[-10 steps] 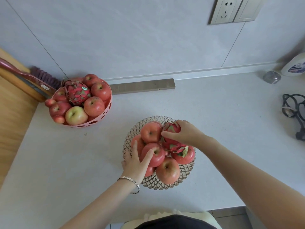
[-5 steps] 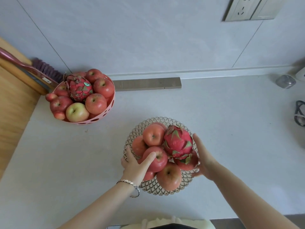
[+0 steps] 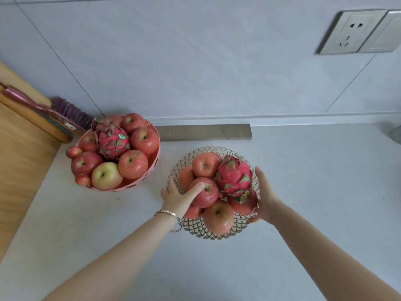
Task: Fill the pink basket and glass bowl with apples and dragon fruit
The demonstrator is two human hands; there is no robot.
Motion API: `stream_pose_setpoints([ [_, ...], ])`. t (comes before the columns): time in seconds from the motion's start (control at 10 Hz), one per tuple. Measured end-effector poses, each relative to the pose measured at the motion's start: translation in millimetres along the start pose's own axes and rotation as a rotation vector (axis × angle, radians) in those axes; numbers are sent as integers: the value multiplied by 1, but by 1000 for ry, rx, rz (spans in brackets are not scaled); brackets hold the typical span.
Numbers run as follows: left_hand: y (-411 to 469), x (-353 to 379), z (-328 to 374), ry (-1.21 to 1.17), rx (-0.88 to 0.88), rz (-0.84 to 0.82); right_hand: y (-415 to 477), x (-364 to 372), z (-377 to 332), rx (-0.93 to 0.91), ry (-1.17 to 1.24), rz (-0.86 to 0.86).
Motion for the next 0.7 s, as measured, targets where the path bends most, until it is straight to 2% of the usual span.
stream_pose_setpoints([
  [0.2,50,-12,43,23,56,89,20,24,-52,-7,80,-20],
  [0.3,61,-14,62,64,107,108,22,30,-72,-86,33,-17],
  [0.4,59,-18,78,161,127,138,16,30,-87,-159,-71,38],
  [0.5,39,-30,114,366,342,260,3,23,-101,-272,-271,196],
  [0.6,19,-31,136,387,463,242,-23,20,-119,-435,-521,309],
  [0.7,5,-26,151,406,394,126,-54,22,-137,-525,-557,268],
])
Point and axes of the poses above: each hand's wrist, its own y-axis towards the middle knuckle, its own x-axis out of the palm, z = x × y, the point moved 9 cm from there along y, towards the middle knuckle, and after that the axes turned 1 degree about x, right-handed, at the moved point
